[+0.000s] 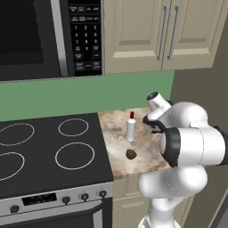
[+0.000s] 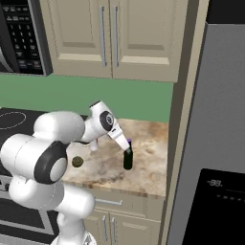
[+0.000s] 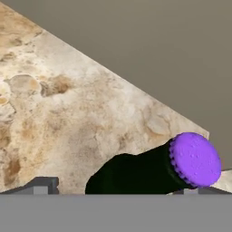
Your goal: Place the beer and liquor on the top shelf of the fridge to keep them out of children's reach, and place the kiwi on lower shelves for easy access.
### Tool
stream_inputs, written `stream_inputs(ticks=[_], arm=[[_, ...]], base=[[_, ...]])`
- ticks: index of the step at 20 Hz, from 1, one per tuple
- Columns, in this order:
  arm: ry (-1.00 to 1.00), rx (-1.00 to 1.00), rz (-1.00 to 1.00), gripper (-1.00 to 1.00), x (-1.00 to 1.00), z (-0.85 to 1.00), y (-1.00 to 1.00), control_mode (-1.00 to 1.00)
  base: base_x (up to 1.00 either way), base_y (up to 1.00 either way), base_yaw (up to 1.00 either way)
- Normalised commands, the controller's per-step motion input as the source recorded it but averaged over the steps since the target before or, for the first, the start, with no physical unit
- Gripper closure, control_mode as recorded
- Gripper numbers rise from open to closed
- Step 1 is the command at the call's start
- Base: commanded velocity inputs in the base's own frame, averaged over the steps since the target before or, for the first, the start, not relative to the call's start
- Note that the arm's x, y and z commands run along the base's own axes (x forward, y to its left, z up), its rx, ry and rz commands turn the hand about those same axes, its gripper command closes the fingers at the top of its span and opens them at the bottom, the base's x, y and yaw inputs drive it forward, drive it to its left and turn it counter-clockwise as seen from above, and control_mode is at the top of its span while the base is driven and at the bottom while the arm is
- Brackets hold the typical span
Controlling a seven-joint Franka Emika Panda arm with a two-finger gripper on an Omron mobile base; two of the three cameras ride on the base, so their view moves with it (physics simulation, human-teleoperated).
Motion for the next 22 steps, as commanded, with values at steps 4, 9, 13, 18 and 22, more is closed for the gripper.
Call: stream_inputs(ticks=[4, 9, 13, 18, 22], arm=[[0.00, 0.00, -0.01, -1.00, 0.09, -0.19, -0.13, -1.00], [0.00, 0.00, 0.00, -1.00, 0.00, -0.22, -0.06, -1.00], [0.00, 0.00, 0.00, -1.00, 0.00, -0.20, -0.03, -1.00], [0.00, 0.00, 0.00, -1.00, 0.00, -0.16, -0.02, -1.00], [-0.01, 0.00, 0.00, -1.00, 0.00, -0.16, -0.02, -1.00]], base=[[0.00, 0.00, 0.00], [0.00, 0.00, 0.00], [0.00, 0.00, 0.00], [0.00, 0.00, 0.00], [0.00, 0.00, 0.00]])
